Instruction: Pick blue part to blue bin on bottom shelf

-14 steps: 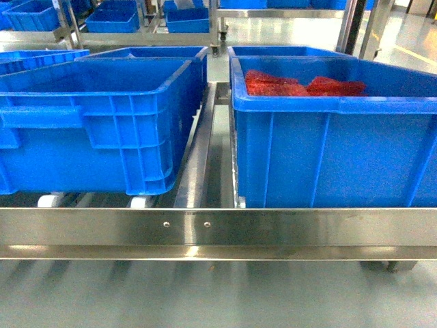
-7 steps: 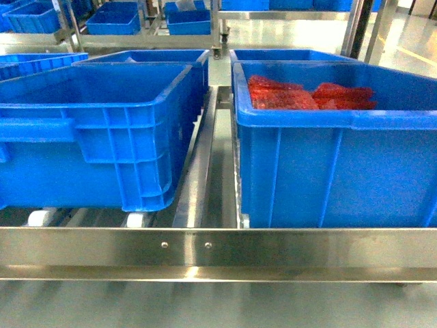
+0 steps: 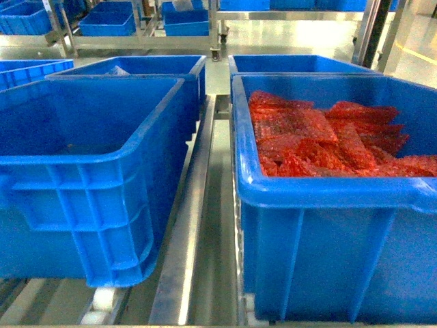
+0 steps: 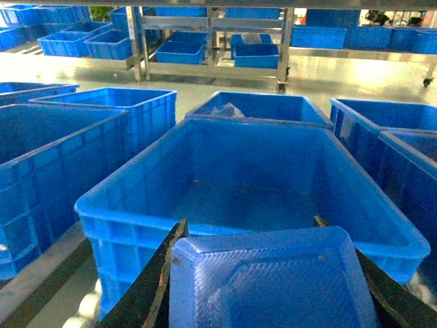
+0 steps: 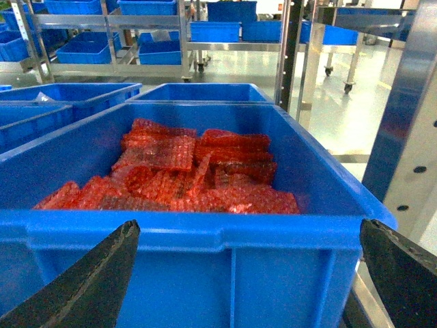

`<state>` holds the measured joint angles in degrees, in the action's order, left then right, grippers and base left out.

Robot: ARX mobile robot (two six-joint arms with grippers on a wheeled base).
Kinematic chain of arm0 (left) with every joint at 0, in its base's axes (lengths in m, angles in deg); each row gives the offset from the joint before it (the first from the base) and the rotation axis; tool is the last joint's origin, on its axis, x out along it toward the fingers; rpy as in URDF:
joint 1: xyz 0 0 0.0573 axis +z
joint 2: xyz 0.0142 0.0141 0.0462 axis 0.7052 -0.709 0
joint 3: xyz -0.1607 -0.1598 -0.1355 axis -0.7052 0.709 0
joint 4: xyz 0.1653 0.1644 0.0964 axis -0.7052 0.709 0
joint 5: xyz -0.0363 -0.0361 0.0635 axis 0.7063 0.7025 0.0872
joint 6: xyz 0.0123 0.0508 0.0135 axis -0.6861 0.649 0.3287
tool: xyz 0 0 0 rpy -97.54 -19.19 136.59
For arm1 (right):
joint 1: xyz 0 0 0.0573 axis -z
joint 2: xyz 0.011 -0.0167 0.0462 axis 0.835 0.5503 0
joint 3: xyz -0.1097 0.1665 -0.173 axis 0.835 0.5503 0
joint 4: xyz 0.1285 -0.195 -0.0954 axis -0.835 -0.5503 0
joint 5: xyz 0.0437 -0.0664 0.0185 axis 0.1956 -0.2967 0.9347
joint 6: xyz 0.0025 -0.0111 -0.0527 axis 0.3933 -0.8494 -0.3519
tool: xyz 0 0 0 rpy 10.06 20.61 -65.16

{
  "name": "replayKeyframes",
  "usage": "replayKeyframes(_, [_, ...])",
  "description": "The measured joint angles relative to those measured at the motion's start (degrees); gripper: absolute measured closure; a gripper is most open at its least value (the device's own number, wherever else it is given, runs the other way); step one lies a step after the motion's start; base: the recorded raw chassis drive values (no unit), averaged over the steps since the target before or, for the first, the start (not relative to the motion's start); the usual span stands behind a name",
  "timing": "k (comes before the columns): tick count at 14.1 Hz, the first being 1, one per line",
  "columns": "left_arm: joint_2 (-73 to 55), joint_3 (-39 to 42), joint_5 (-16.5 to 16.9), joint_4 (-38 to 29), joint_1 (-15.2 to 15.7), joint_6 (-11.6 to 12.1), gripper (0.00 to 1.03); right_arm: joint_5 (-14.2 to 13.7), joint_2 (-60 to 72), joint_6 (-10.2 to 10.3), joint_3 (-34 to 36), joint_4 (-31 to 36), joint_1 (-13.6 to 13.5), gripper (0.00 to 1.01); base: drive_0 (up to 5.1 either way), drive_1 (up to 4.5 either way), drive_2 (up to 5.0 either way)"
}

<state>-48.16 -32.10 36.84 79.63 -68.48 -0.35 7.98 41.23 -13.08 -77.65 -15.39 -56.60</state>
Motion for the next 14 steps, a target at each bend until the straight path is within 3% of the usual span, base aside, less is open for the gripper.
replayKeyframes(6, [0.02,0.0,-0.04,0.07,0.0,0.0,0.59,-0.11,0.0,0.02,0.0,0.0,0.0,0.03,0.0,4.18,-4.2])
replayKeyframes(14, [-0.17,0.0,0.0,-0.02,0.0,0.02,0.59,0.02,0.0,0.0,0.0,-0.07,0.0,0.03,0.0,0.0,0.0])
